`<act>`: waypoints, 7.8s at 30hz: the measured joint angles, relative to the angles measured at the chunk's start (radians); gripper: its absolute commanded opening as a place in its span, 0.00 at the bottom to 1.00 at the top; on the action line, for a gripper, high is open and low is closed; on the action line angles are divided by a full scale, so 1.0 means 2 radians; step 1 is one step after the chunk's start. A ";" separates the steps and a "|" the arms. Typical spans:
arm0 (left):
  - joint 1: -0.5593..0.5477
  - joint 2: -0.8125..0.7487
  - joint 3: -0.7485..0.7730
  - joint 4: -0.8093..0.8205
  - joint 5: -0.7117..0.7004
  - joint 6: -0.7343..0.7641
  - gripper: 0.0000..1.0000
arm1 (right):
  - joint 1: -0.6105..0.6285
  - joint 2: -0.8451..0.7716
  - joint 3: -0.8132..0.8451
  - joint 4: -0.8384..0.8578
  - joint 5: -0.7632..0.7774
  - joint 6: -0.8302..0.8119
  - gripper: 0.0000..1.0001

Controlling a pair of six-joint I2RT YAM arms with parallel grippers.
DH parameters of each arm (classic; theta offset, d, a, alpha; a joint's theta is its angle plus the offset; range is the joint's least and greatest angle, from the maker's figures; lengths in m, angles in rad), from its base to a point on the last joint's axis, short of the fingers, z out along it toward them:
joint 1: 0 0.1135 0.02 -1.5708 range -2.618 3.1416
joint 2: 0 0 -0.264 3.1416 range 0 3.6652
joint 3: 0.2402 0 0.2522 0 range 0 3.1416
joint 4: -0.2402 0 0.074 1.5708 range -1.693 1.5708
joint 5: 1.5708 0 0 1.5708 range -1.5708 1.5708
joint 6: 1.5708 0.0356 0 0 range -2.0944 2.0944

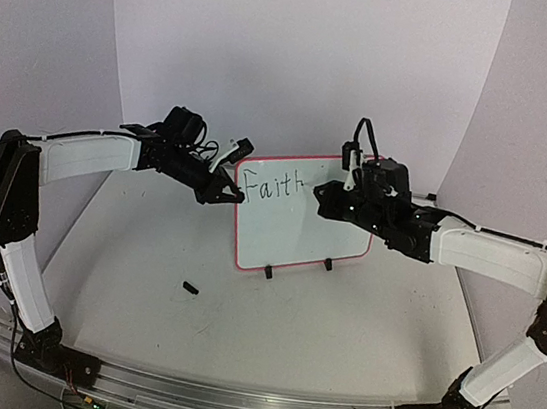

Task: Write a sentence on the whiteboard
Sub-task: Write on the whiteboard with the whiteboard marker without the cap.

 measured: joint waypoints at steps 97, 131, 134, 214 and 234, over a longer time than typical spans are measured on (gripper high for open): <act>-0.007 0.000 0.000 0.001 -0.009 0.001 0.00 | -0.041 -0.032 -0.030 -0.024 -0.011 0.016 0.00; -0.009 -0.001 0.000 0.000 -0.012 0.002 0.00 | -0.042 -0.050 -0.017 -0.014 -0.024 0.005 0.00; -0.009 -0.001 0.000 0.000 -0.012 0.002 0.00 | -0.042 -0.047 -0.017 -0.014 -0.023 0.004 0.00; -0.009 -0.001 0.000 0.000 -0.012 0.001 0.00 | -0.042 -0.041 -0.016 -0.022 0.040 0.001 0.00; -0.009 -0.001 0.000 0.000 -0.012 0.001 0.00 | -0.042 -0.041 -0.042 -0.018 0.043 0.020 0.00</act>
